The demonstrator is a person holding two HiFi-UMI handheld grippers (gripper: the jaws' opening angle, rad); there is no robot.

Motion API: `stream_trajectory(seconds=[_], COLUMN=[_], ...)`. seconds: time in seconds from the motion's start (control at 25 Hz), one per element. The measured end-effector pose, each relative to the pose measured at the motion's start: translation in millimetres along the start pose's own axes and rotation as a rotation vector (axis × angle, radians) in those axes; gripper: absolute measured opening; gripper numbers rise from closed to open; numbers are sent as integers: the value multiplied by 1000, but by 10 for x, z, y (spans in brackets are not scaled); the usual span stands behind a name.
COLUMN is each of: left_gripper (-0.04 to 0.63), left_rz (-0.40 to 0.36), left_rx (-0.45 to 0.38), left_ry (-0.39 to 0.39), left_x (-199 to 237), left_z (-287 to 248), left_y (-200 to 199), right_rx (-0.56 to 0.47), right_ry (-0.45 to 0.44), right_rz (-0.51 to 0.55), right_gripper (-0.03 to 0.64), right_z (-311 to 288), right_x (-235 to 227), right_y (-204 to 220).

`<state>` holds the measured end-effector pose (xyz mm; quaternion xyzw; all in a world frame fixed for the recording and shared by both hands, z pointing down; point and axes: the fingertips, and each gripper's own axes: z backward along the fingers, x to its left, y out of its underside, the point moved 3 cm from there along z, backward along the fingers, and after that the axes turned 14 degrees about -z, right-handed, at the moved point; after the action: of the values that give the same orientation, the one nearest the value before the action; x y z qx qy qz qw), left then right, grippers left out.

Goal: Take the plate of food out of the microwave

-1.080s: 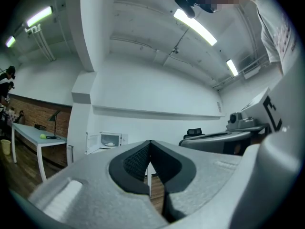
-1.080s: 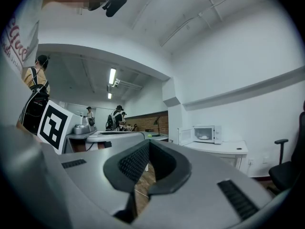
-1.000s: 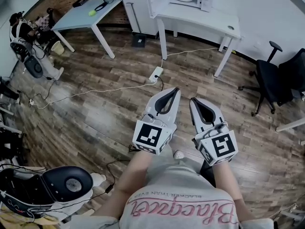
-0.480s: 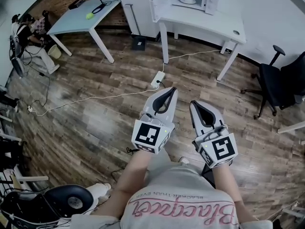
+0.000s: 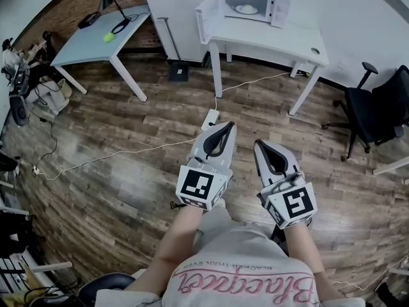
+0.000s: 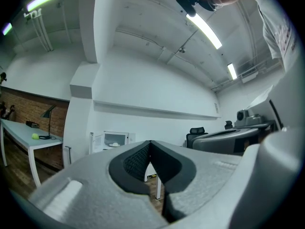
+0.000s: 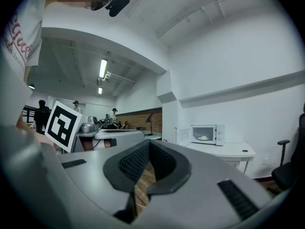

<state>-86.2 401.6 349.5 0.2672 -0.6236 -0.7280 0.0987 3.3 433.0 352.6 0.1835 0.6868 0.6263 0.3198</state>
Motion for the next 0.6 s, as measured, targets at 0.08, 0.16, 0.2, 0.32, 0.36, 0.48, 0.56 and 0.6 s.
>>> stream_trajectory(seconds=[0.08,0.16,0.2,0.32,0.36,0.48,0.56,0.6], left_gripper=[5,5,5,5,5,5,5,5], left_rz=[-3,-8,-10,-14,-15,-18,-20,-20], left_rx=[-3,-6,-8,-15,-16,-17,-14,-14], left_ry=[17,33,40,62,67,77,83,86], left_x=[131,252,308,458,504,625,685,707], left_z=[-30,-64,-77,-86,-87,-93,-105,-111], left_y=[33,57,64,89,100,134,154,158], right_rx=[-2,-5,-8,-13,-14,-17,-18,-18], right_ry=[14,25,30,50,57,62,70,79], right_rz=[3,2,0,-14,-19,-17,-13,-14], right_gripper=[11,11,11,10,11,11,11,11], right_z=[-142,-283,-351,-535,-587,-718,-783,-804], right_x=[21,38,48,80,89,121,122,114], right_y=[2,-5,-10,-15,-15,-19,-28,-32])
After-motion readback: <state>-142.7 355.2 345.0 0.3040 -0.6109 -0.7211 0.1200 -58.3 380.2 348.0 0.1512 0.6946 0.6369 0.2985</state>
